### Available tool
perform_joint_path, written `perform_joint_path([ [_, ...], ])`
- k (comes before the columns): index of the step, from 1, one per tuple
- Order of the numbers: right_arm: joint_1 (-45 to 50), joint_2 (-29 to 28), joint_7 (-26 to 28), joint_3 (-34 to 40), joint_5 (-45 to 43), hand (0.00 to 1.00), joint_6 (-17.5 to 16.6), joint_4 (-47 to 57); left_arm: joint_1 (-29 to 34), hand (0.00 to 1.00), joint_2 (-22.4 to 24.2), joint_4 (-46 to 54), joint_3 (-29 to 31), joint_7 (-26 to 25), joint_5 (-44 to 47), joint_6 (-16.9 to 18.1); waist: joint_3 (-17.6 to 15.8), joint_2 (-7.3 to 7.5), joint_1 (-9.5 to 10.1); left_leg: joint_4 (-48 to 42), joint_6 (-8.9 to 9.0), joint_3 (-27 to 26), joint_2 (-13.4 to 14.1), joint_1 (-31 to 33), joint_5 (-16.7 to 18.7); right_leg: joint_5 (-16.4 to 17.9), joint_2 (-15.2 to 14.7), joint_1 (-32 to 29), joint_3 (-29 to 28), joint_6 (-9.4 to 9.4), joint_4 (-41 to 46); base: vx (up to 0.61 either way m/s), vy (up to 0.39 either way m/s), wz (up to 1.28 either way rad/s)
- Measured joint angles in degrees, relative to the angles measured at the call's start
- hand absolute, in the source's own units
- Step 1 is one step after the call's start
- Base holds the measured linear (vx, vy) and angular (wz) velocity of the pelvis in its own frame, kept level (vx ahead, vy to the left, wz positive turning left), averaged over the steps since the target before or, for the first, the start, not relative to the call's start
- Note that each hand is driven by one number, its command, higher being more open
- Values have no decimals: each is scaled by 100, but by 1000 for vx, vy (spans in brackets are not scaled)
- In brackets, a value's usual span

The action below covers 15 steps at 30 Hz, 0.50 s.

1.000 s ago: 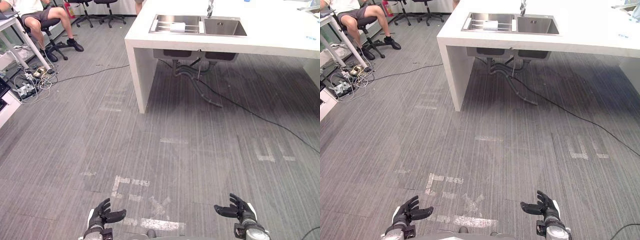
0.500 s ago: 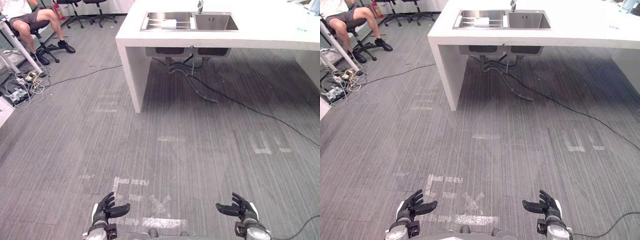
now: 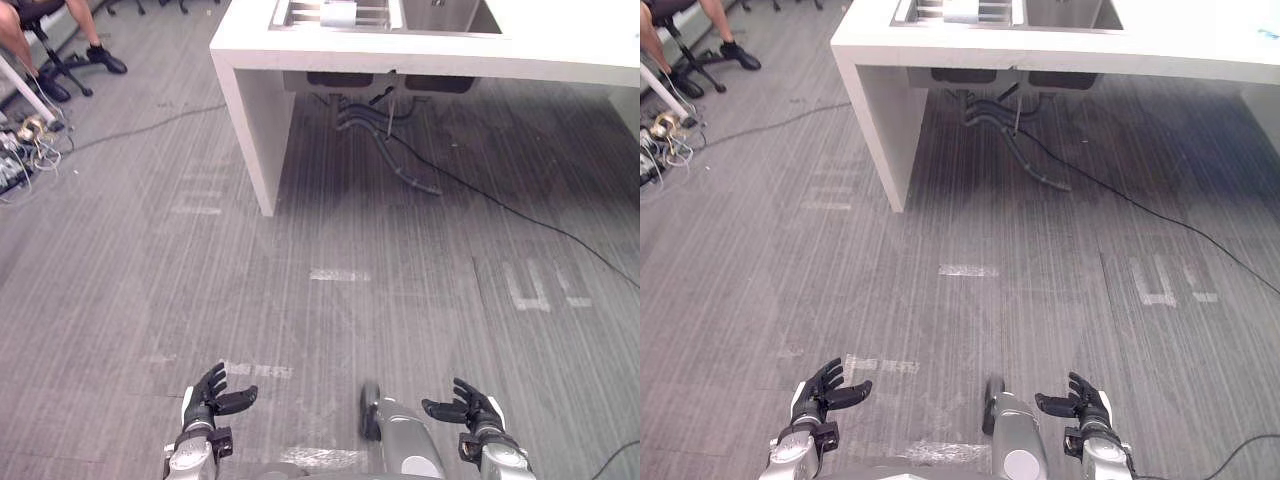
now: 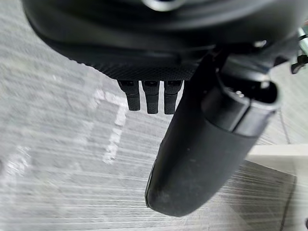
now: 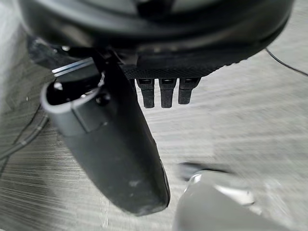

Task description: Walk over to the sink, pick up the cup, carry it to the dishwasher, place the cup inside the dishwasher, then close the dishwasher door

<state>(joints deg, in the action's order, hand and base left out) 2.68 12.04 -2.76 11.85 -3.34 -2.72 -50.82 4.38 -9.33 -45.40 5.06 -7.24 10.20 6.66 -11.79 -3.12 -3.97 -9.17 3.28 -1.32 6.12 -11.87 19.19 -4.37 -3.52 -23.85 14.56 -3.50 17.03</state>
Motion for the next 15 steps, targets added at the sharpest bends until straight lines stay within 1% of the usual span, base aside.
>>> perform_joint_path([
  [1, -151, 22, -26, 21, 0, 90, 3, -59, -97, 90, 16, -89, 2, 11, -5, -4, -32, -73, 12, -452, 208, 40, 154, 119, -91, 369, 61, -47, 64, -97, 450, 595, -277, 9],
  [2, -213, 27, -38, 16, -2, 90, 5, -72, -152, 90, 55, -132, 11, 9, -5, -4, -37, -77, 9, -1319, 490, 80, 211, 391, -374, 684, 119, 164, 116, -133, 570, 729, -347, 6],
  [3, -213, 33, -35, 5, -4, 90, 2, -64, -158, 90, 105, -128, 40, 5, -3, -3, -58, -110, 14, -1959, 535, 101, 281, 568, -612, 773, 194, 413, 134, -150, 462, 635, -292, 12],
  [4, -201, 32, -41, -64, -11, 90, 0, -69, -125, 90, 204, -101, 126, 3, 0, 2, -87, -170, 47, -3523, 627, 159, 475, 1077, -1518, 832, 414, 1111, 168, -198, -31, 613, -253, -2],
  [5, -191, 9, -46, -142, -83, 90, -9, -66, -45, 90, 214, 26, 127, 4, 5, 3, -94, -184, 115, -4584, 609, 90, 656, 1446, -1478, 830, 603, 1622, 135, -202, -386, 680, -269, -27],
  [6, -188, -111, -80, -165, -234, 90, -64, -7, 79, 90, 214, 401, 132, 3, 40, 7, -118, -148, 278, -5795, 407, -217, 953, 2049, -1216, 866, 846, 2340, -8, -260, -880, 514, -203, -40],
  [8, -202, -199, -102, -164, -372, 90, -132, 66, 139, 90, 230, 797, 112, 3, 114, 5, -115, -72, 419, -6025, 331, -470, 1006, 2659, -1017, 893, 913, 2750, -156, -299, -1238, 460, -157, -41],
  [9, -264, -205, -107, -178, -420, 90, -192, 68, 145, 90, 249, 1159, 111, -8, 126, 3, -140, -21, 531, -5767, 301, -667, 972, 3153, -882, 905, 919, 2986, -292, -305, -1466, 452, -98, -40],
  [10, -314, -199, -114, -207, -442, 90, -195, 56, 147, 90, 254, 1352, 114, -20, 149, 3, -161, -7, 569, -5544, 282, -739, 930, 3372, -807, 915, 912, 3096, -352, -299, -1558, 464, -27, -40],
  [11, -389, -202, -127, -216, -443, 90, -184, 43, 149, 90, 259, 1769, 115, -56, 183, -1, -203, 51, 645, -4738, 239, -828, 724, 3626, -717, 1000, 836, 3274, -411, -252, -1660, 476, 44, -27],
  [12, -375, -200, -143, -252, -437, 90, -178, 17, 155, 90, 288, 2215, 114, -138, 180, -1, -258, 150, 704, -3428, 216, -893, 396, 3613, -748, 1149, 686, 3441, -457, -170, -1669, 474, 73, -19],
  [13, -355, -180, -158, -275, -434, 90, -179, 5, 155, 90, 319, 2451, 114, -183, 168, 1, -271, 172, 724, -2732, 208, -886, 226, 3602, -843, 1235, 616, 3518, -489, -121, -1675, 480, 119, -14],
  [14, -335, -118, -195, -317, -433, 90, -175, -42, 154, 90, 371, 2934, 114, -268, 155, 3, -266, 158, 757, -1362, 187, -842, -16, 3571, -1270, 1411, 545, 3651, -537, -22, -1688, 506, 145, -23],
  [15, -290, -71, -217, -336, -423, 90, -168, -82, 152, 90, 375, 3400, 120, -360, 129, 15, -240, 66, 825, -292, 258, -697, -94, 3500, -1678, 1605, 569, 3801, -648, 102, -1685, 516, 167, -31],
])
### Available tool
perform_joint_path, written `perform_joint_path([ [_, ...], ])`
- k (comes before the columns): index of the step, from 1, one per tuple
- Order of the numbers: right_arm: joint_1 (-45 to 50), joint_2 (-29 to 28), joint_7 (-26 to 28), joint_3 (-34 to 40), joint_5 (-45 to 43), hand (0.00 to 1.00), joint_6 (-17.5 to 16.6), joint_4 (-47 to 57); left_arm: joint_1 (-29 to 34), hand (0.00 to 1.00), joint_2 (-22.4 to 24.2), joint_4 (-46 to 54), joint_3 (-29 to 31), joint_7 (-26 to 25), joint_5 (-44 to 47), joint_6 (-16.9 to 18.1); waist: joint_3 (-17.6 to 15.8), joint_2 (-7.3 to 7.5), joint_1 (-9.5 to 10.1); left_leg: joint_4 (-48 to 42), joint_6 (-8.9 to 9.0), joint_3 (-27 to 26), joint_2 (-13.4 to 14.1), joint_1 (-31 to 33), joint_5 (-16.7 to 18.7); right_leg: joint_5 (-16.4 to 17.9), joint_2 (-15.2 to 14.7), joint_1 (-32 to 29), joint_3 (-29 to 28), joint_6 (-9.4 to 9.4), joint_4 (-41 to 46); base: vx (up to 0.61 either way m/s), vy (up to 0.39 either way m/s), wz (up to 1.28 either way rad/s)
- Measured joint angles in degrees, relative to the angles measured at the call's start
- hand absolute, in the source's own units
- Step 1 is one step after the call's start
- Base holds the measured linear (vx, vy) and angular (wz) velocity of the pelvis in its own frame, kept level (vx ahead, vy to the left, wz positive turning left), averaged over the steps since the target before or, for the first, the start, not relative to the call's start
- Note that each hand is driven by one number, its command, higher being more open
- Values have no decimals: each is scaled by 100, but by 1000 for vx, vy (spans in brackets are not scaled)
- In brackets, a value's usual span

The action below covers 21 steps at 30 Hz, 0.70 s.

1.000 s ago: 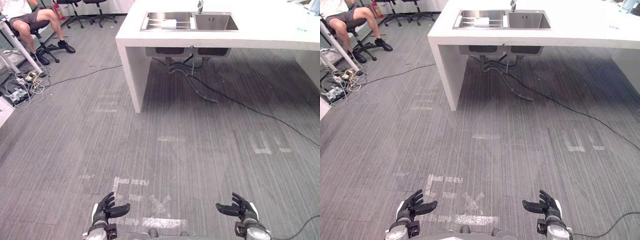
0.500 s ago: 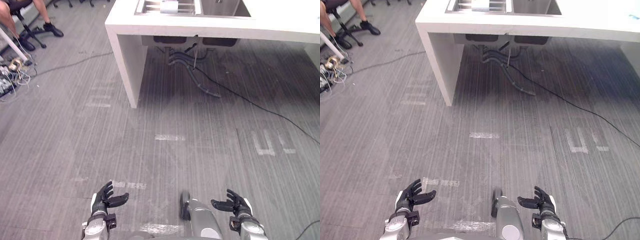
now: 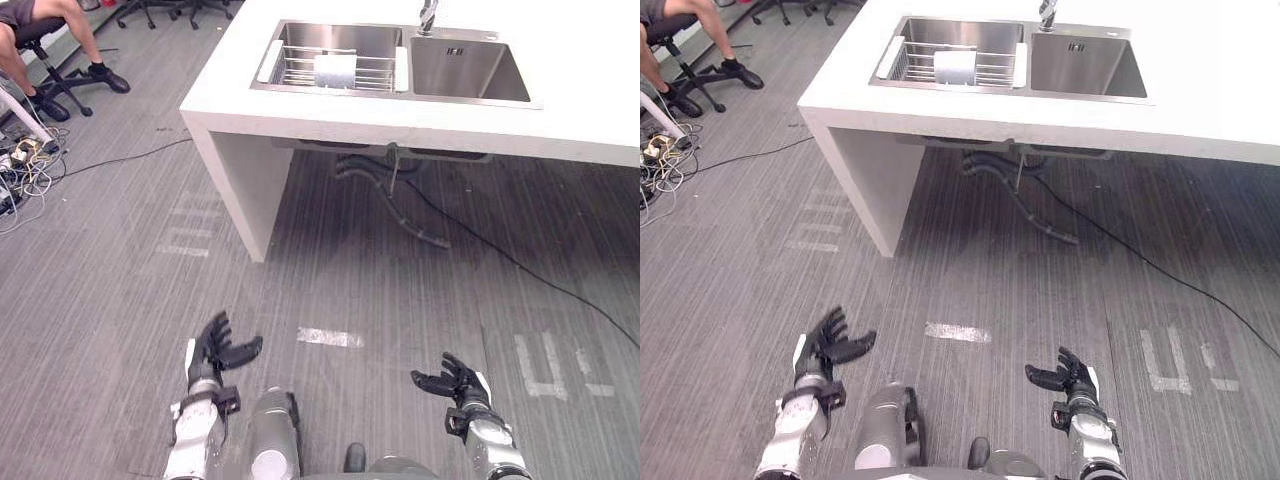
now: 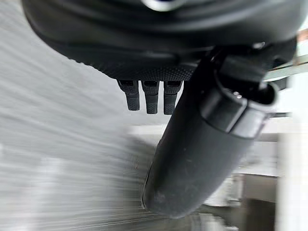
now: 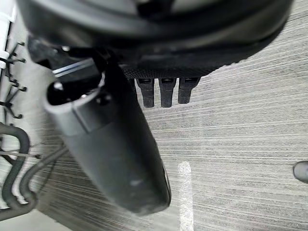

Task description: Walk over to the sink, pick up the cup, carry it to the dishwasher, place the cup inside the dishwasher, then close the dishwasher door

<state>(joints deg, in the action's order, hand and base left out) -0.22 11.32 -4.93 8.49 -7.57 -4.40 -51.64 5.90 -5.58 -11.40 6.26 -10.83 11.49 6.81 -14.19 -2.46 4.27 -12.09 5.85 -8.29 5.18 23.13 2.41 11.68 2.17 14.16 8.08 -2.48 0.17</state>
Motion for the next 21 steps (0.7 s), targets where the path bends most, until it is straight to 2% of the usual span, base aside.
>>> perform_joint_path([
  [1, 14, -10, -11, -1, 4, 90, 4, -30, -19, 90, -24, 211, 19, -69, -59, 24, -15, -7, 32, 11, -135, 9, -22, -13, -358, 108, -4, 108, -38, 68, 5, 633, 238, -39],
  [2, 94, -61, -12, -6, 38, 90, 11, -64, -118, 90, -91, 510, 74, -173, -159, 44, 23, 131, 112, -94, -606, 9, -161, -92, -828, 268, -175, 250, -133, 264, 35, 673, 261, -19],
  [3, 149, -80, -4, 9, 55, 90, 11, -76, -209, 90, -70, 822, 205, -255, -256, 40, 82, 266, 105, -245, -803, 51, -378, -81, -880, 324, -402, 263, -138, 358, 238, 683, 260, -7],
  [4, 162, -75, -5, 28, 58, 90, 11, -80, -250, 90, -53, 999, 244, -308, -287, 39, 75, 284, 90, -410, -886, 43, -436, -78, -727, 355, -486, 190, -154, 410, 511, 597, 211, 4],
  [5, 206, -72, -1, 25, 59, 90, 12, -116, -265, 90, -85, 1354, 276, -383, -416, 45, 75, 283, 104, -710, -916, 2, -455, -140, -334, 416, -568, -105, -212, 526, 1473, 449, 160, -3],
  [6, 234, -98, 6, 25, 92, 90, 12, -129, -269, 90, -140, 1480, 289, -424, -502, 61, 79, 297, 104, -824, -930, -3, -481, -233, -159, 385, -642, -307, -242, 662, 2122, 548, 187, 5],
  [7, 319, -167, 37, 24, 108, 90, 11, -129, -317, 90, -304, 1653, 288, -512, -697, 66, 100, 342, 47, -916, -973, 61, -575, -509, 97, 32, -818, -800, -291, 1438, 3570, 540, 159, 37],
  [8, 374, -237, 111, 13, 111, 90, 12, -129, -404, 90, -481, 1767, 299, -611, -863, 64, 122, 383, -57, -935, -1002, 199, -691, -814, 307, -13, -997, -1254, -286, 1652, 4824, 547, 136, 51],
  [9, 406, -257, 137, 2, 111, 90, 12, -125, -434, 90, -541, 1832, 301, -666, -936, 64, 122, 384, -94, -912, -1013, 240, -716, -990, 386, 68, -1067, -1431, -256, 1502, 5196, 544, 99, 47],
  [10, 445, -298, 169, -42, 112, 90, 11, -121, -430, 90, -588, 2059, 348, -794, -1084, 65, 129, 383, -124, -779, -1035, 266, -711, -1369, 519, 244, -1206, -1746, -115, 1192, 5411, 529, 67, 22],
  [11, 469, -340, 232, -61, 111, 90, 5, -94, -431, 90, -614, 2330, 376, -948, -1250, 79, 131, 381, -119, -601, -1025, 301, -670, -1695, 627, 381, -1261, -2083, 31, 949, 5261, 525, 50, 11],
  [13, 437, -393, 274, -117, 113, 90, -17, -21, -435, 90, -744, 2597, 446, -1066, -1431, 193, 131, 378, -140, -368, -957, 379, -568, -2126, 766, 535, -1215, -2640, 158, 679, 4857, 507, -47, 10],
  [15, 412, -392, 333, -193, 116, 90, -37, 64, -444, 90, -907, 2696, 461, -1115, -1502, 257, 135, 365, -231, -141, -866, 467, -439, -2505, 885, 530, -1057, -3074, 177, 646, 4136, 487, -141, 18],
  [16, 402, -390, 356, -213, 116, 90, -46, 91, -473, 90, -999, 2695, 457, -1107, -1518, 263, 137, 362, -283, -54, -787, 527, -363, -2669, 955, 448, -959, -3232, 164, 647, 3569, 593, -261, 45],
  [17, 395, -387, 370, -231, 119, 90, -46, 101, -551, 90, -1200, 2634, 432, -1068, -1601, 264, 169, 405, -406, -18, -596, 653, -281, -2852, 1126, -74, -803, -3317, 74, 616, 2329, 614, -291, 53],
  [18, 431, -372, 375, -231, 122, 90, -45, 98, -601, 90, -1282, 2568, 407, -1017, -1614, 266, 183, 430, -443, -37, -528, 687, -257, -2929, 1226, -589, -766, -3313, -1, 540, 1994, 544, -276, 72],
  [19, 540, -315, 378, -232, 131, 90, -45, 96, -654, 90, -1405, 2436, 336, -949, -1699, 265, 221, 427, -520, -99, -404, 824, -220, -3060, 1385, -1358, -709, -3158, -41, 349, 1872, 474, -240, 39],
  [20, 544, -179, 395, -227, 176, 90, -39, 29, -676, 90, -1455, 2293, 291, -826, -1821, 257, 279, 222, -486, -248, -345, 942, 35, -3066, 1452, -1119, -538, -3104, 13, 228, 2100, 638, -362, 39],
  [21, 551, -111, 442, -204, 238, 90, -26, 36, -862, 90, -1734, 2129, 151, -616, -1852, 247, 290, 209, -469, -547, -245, 1013, 109, -3066, 1364, -703, -519, -3043, 136, 126, 2419, 609, -356, 24],
])
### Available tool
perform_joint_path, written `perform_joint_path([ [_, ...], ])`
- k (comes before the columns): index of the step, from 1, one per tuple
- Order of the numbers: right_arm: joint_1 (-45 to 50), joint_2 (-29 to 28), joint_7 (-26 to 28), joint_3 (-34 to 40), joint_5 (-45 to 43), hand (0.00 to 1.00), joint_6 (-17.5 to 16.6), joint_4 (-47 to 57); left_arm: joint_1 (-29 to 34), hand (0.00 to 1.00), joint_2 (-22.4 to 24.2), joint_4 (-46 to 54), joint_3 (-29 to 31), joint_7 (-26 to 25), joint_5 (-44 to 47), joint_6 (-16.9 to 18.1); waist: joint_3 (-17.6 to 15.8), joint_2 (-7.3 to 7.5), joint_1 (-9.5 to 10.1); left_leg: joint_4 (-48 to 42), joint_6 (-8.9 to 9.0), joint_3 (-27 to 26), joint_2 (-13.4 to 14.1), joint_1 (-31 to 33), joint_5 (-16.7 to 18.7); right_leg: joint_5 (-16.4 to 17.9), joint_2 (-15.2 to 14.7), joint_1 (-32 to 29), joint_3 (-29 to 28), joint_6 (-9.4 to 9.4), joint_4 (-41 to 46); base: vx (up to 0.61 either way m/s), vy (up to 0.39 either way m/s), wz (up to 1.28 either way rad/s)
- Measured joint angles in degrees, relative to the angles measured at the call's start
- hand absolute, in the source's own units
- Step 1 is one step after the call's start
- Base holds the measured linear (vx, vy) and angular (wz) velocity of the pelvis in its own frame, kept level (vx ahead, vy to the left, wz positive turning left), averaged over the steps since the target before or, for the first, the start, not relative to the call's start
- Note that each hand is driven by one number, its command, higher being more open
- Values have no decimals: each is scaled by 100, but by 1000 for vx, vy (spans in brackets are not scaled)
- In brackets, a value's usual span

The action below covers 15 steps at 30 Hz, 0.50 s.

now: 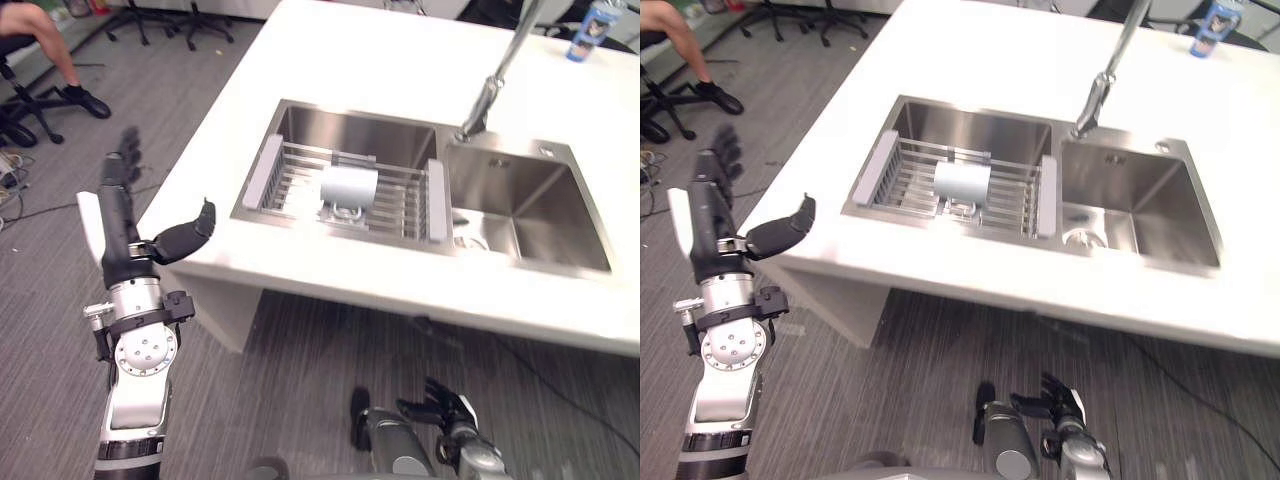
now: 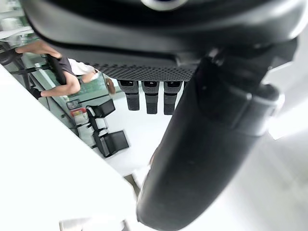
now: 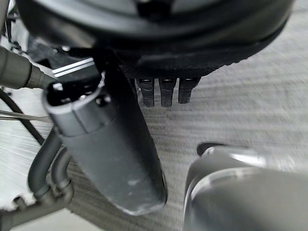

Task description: Walk over to the sink, pick up the cup, carry it to the dishwasher, place the cup inside the dishwasher, then close the dishwasher door

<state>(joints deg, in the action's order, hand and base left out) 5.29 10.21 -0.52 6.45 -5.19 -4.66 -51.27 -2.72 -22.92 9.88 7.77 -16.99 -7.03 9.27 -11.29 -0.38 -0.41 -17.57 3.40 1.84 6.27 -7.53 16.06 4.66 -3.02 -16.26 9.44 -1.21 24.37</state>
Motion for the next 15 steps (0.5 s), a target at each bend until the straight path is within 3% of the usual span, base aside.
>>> perform_joint_path([
  [2, 85, 13, 23, -2, 14, 90, 3, 17, -163, 90, -176, -77, -217, 192, -80, -2, 5, -25, -62, -527, 117, 78, 95, 109, -69, 210, 46, 289, 195, -68, -14, 453, -295, 52],
  [3, 281, 33, 63, -55, 9, 90, 2, 276, -387, 90, -350, -33, -625, 450, -99, 3, 2, -88, -38, -2223, 365, 79, 402, 715, -307, 294, 243, 899, 386, -157, -421, 348, -225, 48],
  [5, 388, 27, 73, -125, 8, 90, -7, 494, -414, 90, -618, 99, -888, 640, -111, 43, 19, -106, 27, -3331, 314, -138, 628, 1198, -177, 294, 401, 1358, 375, -196, -776, 395, -181, 6],
  [6, 416, 22, 74, -126, 7, 90, -52, 589, -454, 90, -875, 113, -1094, 765, -160, 142, 93, -78, 58, -3464, 219, -319, 704, 1487, -66, 298, 405, 1563, 349, -202, -1011, 326, -123, -13],
  [10, 375, 75, 76, -126, -16, 90, -108, 538, -851, 90, -1431, 102, -1483, 1139, -382, 309, 164, -109, 100, -1846, 113, -371, 545, 1914, 77, 278, 284, 1912, 298, -164, -1344, 276, 11, -4],
  [12, 389, 102, 79, -125, -15, 90, -107, 431, -995, 90, -1579, 47, -1630, 1245, -501, 358, 204, -178, 96, -459, 146, -156, 287, 1862, -777, 293, 244, 1922, 276, -62, -1342, 176, 138, -7],
  [13, 400, 51, 82, -127, -13, 90, -100, 302, -1047, 90, -1763, 24, -1765, 1328, -552, 379, 279, -167, 99, -84, 213, -107, 234, 1817, -1141, 400, 265, 1926, 164, 147, -1355, 226, 163, -4],
  [14, 445, -67, 82, -128, -13, 90, -88, 243, -1120, 90, -1916, -99, -1983, 1380, -553, 383, 310, -22, 91, 93, 139, -148, 101, 1728, -1204, 407, 138, 1919, 146, 164, -1357, 171, 122, 1],
  [15, 459, -102, 94, -128, -11, 90, -86, 240, -1133, 90, -1957, -160, -2080, 1441, -557, 379, 323, 17, 83, 174, 106, -157, 62, 1686, -1229, 408, 85, 1925, 126, 166, -1361, 132, 98, 7],
])
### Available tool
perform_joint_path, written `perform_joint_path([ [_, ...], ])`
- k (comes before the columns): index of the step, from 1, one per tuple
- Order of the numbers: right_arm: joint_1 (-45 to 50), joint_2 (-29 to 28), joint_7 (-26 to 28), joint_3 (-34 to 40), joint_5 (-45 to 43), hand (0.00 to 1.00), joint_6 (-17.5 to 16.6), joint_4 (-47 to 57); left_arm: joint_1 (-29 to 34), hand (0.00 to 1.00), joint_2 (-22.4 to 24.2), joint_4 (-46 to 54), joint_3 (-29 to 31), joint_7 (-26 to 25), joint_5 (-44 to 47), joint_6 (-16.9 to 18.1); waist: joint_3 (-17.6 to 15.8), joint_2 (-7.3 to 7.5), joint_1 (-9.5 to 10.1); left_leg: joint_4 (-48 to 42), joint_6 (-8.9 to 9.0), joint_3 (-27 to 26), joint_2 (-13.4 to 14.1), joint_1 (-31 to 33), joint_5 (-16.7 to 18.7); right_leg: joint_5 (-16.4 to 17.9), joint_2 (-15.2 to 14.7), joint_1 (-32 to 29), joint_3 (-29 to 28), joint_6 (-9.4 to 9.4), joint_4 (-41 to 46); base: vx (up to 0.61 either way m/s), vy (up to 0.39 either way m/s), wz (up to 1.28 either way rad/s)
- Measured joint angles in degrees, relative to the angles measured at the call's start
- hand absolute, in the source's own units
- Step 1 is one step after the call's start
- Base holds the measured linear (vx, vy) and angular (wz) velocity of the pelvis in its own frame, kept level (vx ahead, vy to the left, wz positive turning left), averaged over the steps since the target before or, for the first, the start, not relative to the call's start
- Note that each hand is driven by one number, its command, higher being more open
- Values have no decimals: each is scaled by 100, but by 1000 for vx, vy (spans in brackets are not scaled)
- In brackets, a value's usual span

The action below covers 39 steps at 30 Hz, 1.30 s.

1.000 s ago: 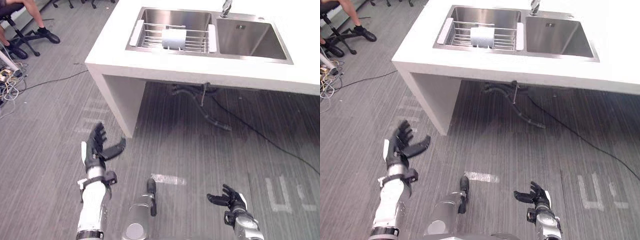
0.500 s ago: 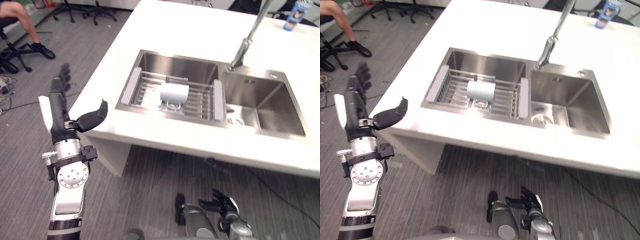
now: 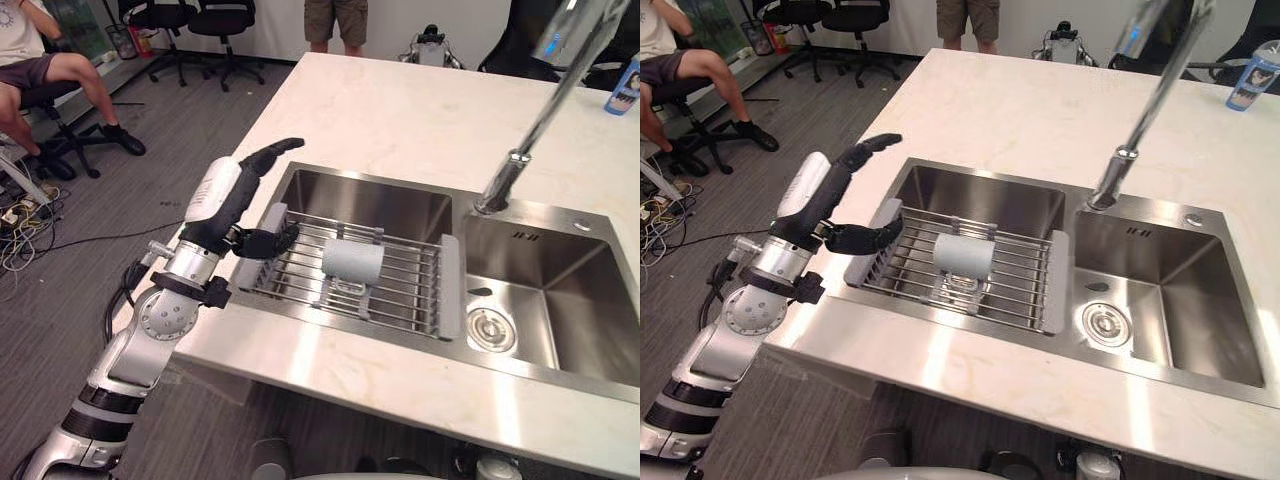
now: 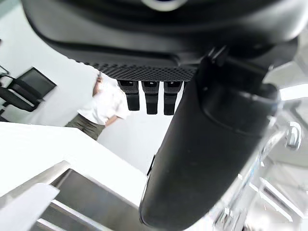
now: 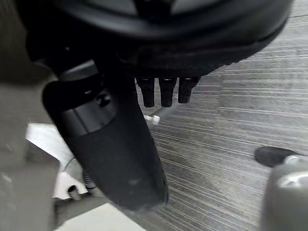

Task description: Walk over to the sink, pick up the cup, carry it to the dishwasher, place the cup inside the dishwasher, then close the dishwasher door

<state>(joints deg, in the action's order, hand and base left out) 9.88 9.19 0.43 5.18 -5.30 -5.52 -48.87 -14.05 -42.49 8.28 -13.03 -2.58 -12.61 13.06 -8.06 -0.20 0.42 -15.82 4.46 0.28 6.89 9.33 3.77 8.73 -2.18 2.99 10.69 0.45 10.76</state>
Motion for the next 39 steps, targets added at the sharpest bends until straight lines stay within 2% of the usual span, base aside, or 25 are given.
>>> perform_joint_path([
  [2, 107, -58, 62, -34, 24, 90, 8, -4, 1, 90, -145, -176, -400, 281, -41, -32, 29, 83, 19, 223, -69, -105, -137, -163, -45, -2, -123, 25, -235, 3, -32, 100, 123, -3],
  [6, 70, -60, 95, -107, 59, 90, 5, -7, 2, 90, -276, -188, -850, 618, -53, -22, 53, 126, 7, 463, -114, -232, -215, -268, -125, -56, -188, 44, -464, 89, -255, 15, 55, -14],
  [9, 6, -60, 107, -112, 122, 90, 5, -141, 1, 90, -267, -438, -1015, 791, -148, 77, 64, 145, -152, 965, -88, -263, -222, -464, -416, -122, -215, 34, -484, 181, -381, -17, -9, -5],
  [13, 6, -44, 110, -134, 235, 90, 19, -262, -89, 90, -193, -792, -1057, 803, -331, 72, 70, 142, -284, 1473, -25, -261, -185, -626, -715, -148, -138, -42, -469, 161, -405, -48, -55, 0],
  [16, 74, -15, 108, -171, 276, 90, 31, -278, -305, 90, 59, -945, -1100, 766, -563, 26, 71, 137, -306, 1797, -29, -277, -159, -651, -922, -259, -91, -120, -479, 162, -512, -29, -22, -3],
  [22, -35, -32, 111, -224, 321, 90, 33, -290, -496, 90, 421, -1352, -1279, 744, -894, -154, 69, 120, -471, 1982, -102, -466, -247, -703, -1000, -412, -144, -154, -626, 255, -705, -14, 34, -14],
  [27, -38, -42, 105, -223, 322, 90, 46, -304, -621, 90, 780, -1388, -1333, 594, -1152, -298, 50, 89, -501, 2072, -162, -532, -334, -702, -1042, -467, -222, -199, -688, 317, -770, -4, 45, -5],
  [33, -69, -46, 90, -217, 321, 90, 50, -304, -951, 90, 1159, -1838, -1547, 488, -1467, -480, -31, -45, -574, 2077, -180, -536, -375, -690, -1054, -479, -263, -219, -692, 336, -770, -5, 1, 0],
  [34, -77, -46, 89, -217, 321, 90, 53, -304, -969, 30, 1200, -1868, -1555, 461, -1530, -485, -41, -61, -588, 2078, -181, -536, -377, -685, -1055, -480, -265, -225, -693, 337, -771, 0, 0, 0],
  [39, -158, -39, 69, -168, 319, 90, 72, -306, -1405, 30, 1348, -2137, -1790, 432, -1850, -500, -91, -110, -599, 2081, -181, -553, -377, -628, -1054, -484, -267, -297, -706, 344, -786, 0, 0, 0],
])
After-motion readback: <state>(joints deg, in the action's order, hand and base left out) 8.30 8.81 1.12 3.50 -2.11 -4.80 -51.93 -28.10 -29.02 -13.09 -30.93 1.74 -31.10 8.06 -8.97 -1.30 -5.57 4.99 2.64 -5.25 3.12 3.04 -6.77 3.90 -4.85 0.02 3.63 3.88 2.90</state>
